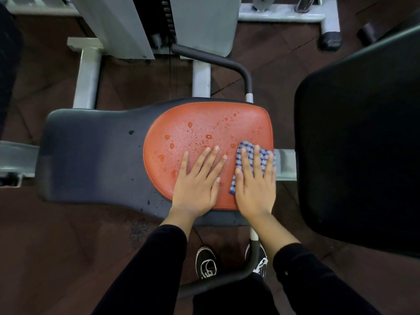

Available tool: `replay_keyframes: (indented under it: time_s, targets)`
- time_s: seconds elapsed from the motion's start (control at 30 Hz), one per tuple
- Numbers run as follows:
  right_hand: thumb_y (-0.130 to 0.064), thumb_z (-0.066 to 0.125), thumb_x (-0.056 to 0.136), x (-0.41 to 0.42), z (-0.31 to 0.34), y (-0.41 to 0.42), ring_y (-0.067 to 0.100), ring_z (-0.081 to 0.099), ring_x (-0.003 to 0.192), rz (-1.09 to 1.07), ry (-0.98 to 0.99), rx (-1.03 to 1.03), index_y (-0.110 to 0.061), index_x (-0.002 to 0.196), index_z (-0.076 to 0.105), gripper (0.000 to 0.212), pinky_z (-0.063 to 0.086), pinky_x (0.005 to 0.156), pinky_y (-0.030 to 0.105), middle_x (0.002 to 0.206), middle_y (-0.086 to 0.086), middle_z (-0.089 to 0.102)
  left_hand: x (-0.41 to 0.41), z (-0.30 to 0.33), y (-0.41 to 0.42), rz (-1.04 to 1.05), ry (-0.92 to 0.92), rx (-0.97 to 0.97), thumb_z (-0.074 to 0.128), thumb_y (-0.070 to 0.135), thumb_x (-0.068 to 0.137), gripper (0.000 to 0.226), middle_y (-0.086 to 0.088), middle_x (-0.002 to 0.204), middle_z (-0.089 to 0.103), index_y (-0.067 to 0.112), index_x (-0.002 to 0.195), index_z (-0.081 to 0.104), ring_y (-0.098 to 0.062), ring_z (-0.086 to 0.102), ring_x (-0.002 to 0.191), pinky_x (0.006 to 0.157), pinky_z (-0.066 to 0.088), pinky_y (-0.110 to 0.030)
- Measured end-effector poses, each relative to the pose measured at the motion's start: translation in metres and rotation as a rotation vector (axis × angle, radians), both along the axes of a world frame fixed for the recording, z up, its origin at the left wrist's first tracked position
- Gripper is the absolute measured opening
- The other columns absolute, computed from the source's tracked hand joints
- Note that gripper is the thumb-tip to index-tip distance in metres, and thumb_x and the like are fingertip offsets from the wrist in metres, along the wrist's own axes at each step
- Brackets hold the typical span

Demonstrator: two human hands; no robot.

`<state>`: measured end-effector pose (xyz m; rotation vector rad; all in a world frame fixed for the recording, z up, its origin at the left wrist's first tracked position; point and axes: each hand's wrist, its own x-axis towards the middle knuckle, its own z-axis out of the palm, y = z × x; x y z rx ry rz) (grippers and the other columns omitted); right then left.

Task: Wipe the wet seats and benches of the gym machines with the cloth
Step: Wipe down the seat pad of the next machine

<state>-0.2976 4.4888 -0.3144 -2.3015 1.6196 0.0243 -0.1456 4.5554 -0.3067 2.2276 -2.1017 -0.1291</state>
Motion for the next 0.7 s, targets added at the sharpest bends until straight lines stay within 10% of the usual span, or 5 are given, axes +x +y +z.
replay_keyframes:
  time_s: [0.37, 0.7]
  targets:
    - [-0.04, 0.015, 0.101, -0.01, -0.006, 0.056, 0.041, 0.005, 0.143, -0.214, -0.057, 0.054, -0.021, 0.152, 0.01, 0.054, 0.007, 0.115, 0.052, 0.158, 0.01, 0.012, -0.001, -0.003, 0.001, 0.003, -0.019, -0.027, 0.032, 0.033, 0.096, 0.055, -0.002, 0.158, 0.025, 0.022, 0.15, 0.033, -0.02, 0.022, 0.146, 0.117, 0.01, -0.056]
    - [-0.046, 0.005, 0.098, -0.005, -0.001, -0.011, 0.023, -0.016, 0.144, -0.079, -0.02, 0.058, -0.033, 0.147, -0.009, 0.052, -0.003, 0.119, 0.042, 0.156, -0.006, -0.013, -0.001, 0.0, 0.001, 0.003, -0.012, -0.011, 0.032, 0.033, 0.097, 0.055, -0.002, 0.159, 0.024, 0.023, 0.151, 0.031, -0.02, 0.02, 0.147, 0.116, 0.013, -0.058]
